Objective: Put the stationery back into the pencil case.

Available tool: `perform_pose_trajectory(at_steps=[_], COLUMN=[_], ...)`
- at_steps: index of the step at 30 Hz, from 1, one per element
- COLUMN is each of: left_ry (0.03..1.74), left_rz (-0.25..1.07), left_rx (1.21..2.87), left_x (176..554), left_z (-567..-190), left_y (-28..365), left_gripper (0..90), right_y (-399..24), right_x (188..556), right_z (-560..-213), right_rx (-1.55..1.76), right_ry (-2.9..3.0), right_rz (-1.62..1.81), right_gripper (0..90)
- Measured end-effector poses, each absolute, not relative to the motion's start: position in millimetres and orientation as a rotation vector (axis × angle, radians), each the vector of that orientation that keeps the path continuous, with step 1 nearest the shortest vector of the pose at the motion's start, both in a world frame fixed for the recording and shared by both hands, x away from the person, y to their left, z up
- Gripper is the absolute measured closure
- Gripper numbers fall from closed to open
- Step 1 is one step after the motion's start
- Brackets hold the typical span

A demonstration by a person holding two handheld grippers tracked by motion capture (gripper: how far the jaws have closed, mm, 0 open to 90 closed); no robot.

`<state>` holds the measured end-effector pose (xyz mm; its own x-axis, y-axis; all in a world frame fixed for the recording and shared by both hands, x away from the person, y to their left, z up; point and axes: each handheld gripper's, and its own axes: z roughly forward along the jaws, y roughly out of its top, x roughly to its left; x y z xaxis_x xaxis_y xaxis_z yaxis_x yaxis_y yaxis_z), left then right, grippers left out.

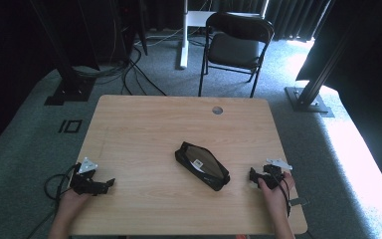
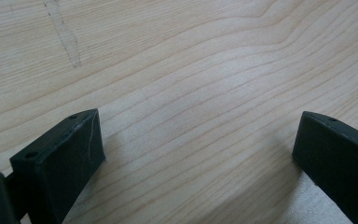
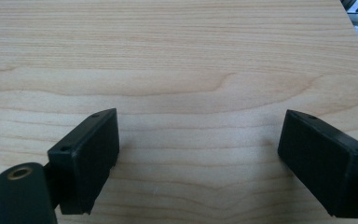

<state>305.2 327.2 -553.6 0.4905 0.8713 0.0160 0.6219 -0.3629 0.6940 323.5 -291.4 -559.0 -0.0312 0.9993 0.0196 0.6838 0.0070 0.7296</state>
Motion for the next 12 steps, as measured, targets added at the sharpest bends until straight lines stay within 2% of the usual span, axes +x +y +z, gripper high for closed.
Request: perform_pose_trajectory(at_steps=[12], left_ry=[1.237], left_rz=[0.520], left_rx=[2.104], left_x=[306.0], left_z=[-553.4], left_y=[326.7], left_gripper=[2.1], right_y=[-290.7], right_x=[323.5], right_z=[-559.0], right_rx=[1.716], right_ry=[1.784], right_rz=[0.793], right_gripper=[12.1])
